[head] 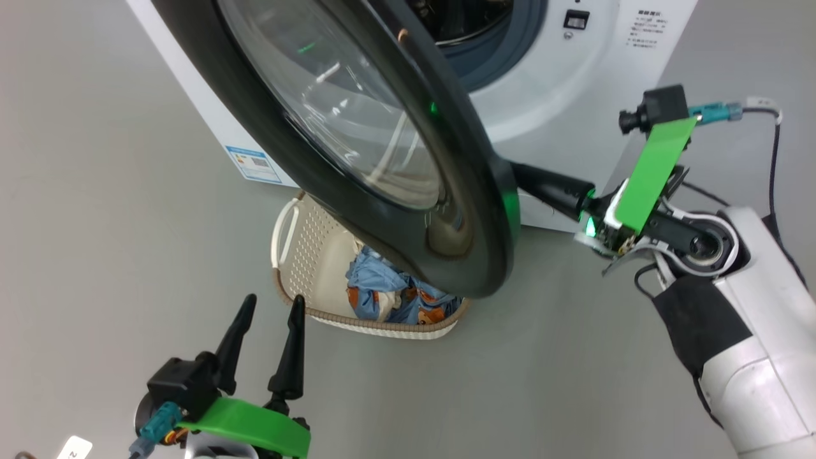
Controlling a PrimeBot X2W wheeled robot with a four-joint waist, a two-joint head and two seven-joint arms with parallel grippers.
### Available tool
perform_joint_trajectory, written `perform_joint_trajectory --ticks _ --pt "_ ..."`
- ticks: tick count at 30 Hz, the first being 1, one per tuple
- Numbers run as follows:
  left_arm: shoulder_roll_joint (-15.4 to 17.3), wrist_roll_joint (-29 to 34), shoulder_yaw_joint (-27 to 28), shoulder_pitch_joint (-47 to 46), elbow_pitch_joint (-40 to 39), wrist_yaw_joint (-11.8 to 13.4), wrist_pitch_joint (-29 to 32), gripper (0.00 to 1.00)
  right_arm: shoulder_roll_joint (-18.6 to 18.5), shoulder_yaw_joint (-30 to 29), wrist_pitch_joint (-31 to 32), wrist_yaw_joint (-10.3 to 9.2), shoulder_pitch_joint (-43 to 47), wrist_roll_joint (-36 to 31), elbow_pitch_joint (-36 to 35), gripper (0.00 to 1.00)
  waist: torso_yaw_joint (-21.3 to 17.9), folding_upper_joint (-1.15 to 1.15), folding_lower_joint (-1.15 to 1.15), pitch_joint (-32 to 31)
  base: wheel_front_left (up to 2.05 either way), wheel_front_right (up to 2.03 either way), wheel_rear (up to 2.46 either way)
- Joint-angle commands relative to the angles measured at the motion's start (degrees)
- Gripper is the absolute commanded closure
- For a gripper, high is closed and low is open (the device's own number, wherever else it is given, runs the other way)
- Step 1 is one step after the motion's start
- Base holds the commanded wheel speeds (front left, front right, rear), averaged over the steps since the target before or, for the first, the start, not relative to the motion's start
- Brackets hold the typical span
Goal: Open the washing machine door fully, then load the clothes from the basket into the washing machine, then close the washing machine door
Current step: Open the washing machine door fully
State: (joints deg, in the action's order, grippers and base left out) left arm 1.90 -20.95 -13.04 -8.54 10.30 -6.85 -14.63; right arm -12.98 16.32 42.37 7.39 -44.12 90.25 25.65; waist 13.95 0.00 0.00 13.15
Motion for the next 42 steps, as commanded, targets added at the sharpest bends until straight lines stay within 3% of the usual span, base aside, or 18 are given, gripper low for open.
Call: perform_joint_trajectory --ticks 1,24,37,38,40,41,42 --pt "1.0 0.8 2.0 0.2 -1.2 -0.2 -0.4 0.00 1.6 1.2 0.6 0.10 1.6 0.4 -2.6 1.00 0.7 0.00 0.00 -0.9 0.00 0.00 0.00" --pt "1.0 1.6 2.2 2.9 -1.2 -0.4 -0.4 0.00 6.5 6.6 3.7 0.10 9.6 0.1 -8.4 1.00 4.2 0.00 0.00 -5.1 0.00 0.00 0.00" --pt "1.0 2.2 2.8 3.3 -0.8 -0.5 -0.4 0.00 7.0 6.5 1.2 0.10 11.2 -1.0 -8.0 1.00 2.6 0.00 0.00 -6.8 0.00 0.00 0.00" --pt "1.0 2.2 2.8 3.3 -0.7 -0.5 -0.4 0.00 6.9 6.4 0.8 0.10 11.4 -1.2 -7.9 0.96 2.3 0.00 0.00 -6.9 0.00 0.00 0.00" --pt "1.0 2.3 3.0 3.2 -0.5 -0.5 -0.4 0.00 6.4 6.3 -0.4 0.10 11.9 -2.0 -8.0 0.56 1.7 0.00 0.00 -7.2 0.00 0.00 0.00" --pt "1.0 2.4 3.1 3.1 -0.4 -0.5 -0.4 0.00 6.1 6.3 -1.1 0.10 12.3 -2.3 -8.0 0.24 1.3 0.00 0.00 -7.4 0.00 0.00 0.00" --pt "1.0 2.5 3.3 3.1 -0.3 -0.6 -0.4 0.00 5.9 6.3 -1.8 0.10 12.7 -2.6 -8.0 0.00 1.0 0.00 0.00 -7.6 0.00 0.00 0.00"
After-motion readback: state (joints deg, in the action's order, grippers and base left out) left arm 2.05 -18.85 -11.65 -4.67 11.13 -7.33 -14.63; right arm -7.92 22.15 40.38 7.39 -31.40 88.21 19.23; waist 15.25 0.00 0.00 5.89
